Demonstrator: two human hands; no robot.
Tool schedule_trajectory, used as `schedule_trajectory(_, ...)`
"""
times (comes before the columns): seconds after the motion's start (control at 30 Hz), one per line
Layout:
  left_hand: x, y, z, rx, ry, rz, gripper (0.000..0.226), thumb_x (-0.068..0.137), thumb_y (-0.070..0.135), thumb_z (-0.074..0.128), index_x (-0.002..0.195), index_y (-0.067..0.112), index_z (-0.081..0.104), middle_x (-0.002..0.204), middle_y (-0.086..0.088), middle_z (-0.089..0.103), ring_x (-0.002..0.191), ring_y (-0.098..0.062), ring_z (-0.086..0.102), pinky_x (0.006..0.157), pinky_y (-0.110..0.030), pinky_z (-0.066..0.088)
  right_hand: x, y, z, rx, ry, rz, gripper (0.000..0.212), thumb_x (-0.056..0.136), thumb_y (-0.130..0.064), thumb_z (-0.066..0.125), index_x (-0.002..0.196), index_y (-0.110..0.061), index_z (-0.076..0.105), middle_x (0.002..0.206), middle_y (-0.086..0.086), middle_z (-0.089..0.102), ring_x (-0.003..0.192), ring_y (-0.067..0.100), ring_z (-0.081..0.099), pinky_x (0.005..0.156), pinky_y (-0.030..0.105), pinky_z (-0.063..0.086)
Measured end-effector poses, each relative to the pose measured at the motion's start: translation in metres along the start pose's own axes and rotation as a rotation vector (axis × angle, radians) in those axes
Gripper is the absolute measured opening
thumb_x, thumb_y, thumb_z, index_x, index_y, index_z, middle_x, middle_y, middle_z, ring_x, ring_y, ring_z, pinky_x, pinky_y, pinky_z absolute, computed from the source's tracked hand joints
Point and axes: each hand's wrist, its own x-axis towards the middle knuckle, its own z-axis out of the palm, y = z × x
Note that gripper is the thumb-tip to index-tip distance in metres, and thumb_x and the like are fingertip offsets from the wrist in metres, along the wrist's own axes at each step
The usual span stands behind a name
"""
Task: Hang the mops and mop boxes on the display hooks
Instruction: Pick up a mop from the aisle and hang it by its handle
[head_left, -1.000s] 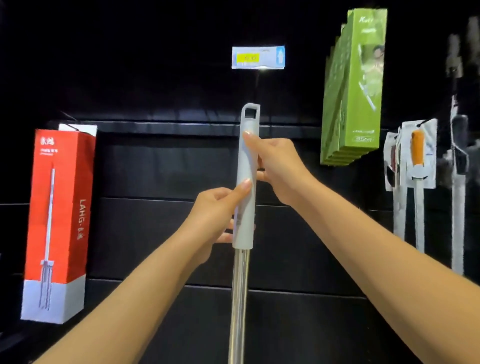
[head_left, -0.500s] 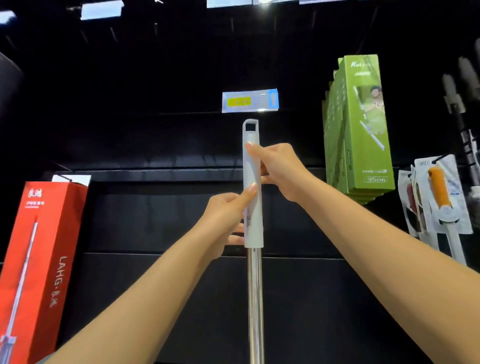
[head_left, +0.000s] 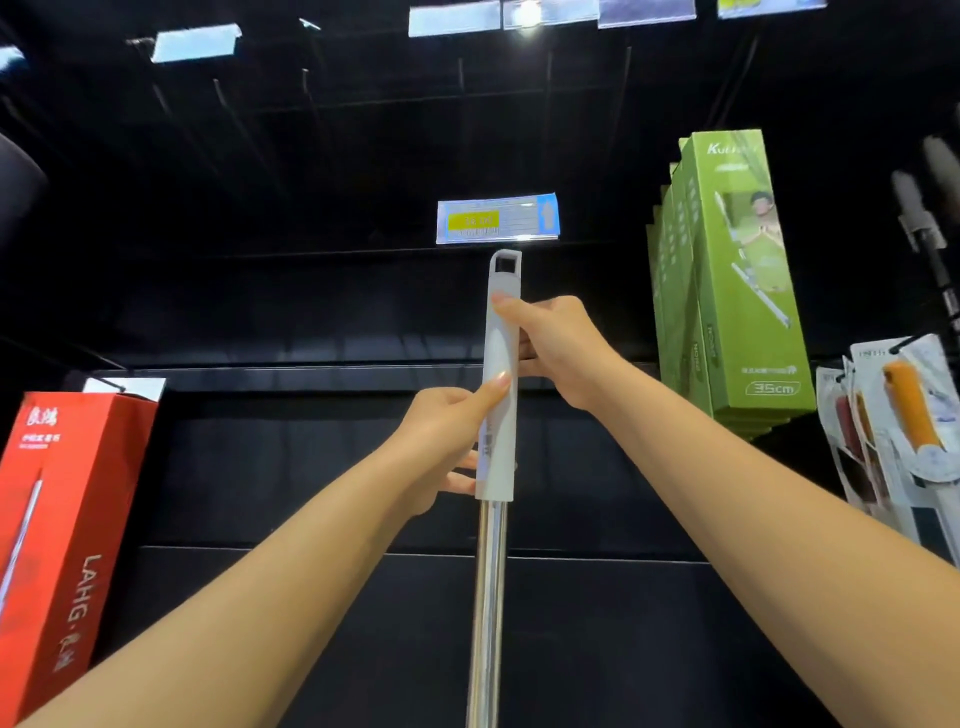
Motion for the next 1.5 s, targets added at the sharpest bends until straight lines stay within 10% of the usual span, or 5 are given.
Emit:
schedule_trajectory(1.1,0.149,-0.137,0.061,-0.072,0.003,-0.128,0.035,0.097,0.048,0.048,0.103,0.014,0.053,0.107,-0.015,0.062,0.099,-0.034,0.066,0.085,-0.052,0.057,0.093,0.198,0.014,-0.037,0.064,0.320,0.047,0.093,-0.036,0.062,0.121,0.000,0.052,0.108,0.015,0.066,0.086,0.026,0.070,0.065,0.031,0.058)
schedule_trajectory(1.5,0.177,-0.167,0.067,-0.090,0.018,-0.107,0.031,0.096,0.050,0.049,0.101,0.021,0.055,0.110,-0.014,0.065,0.100,-0.032,0.066,0.088,-0.052,0.056,0.106,0.225,0.015,-0.089,0.099,0.288,0.031,0.091,-0.038,0.065,0.093,-0.010,0.052,0.088,0.007,0.062,0.074,0.020,0.067,0.074,0.036,0.059)
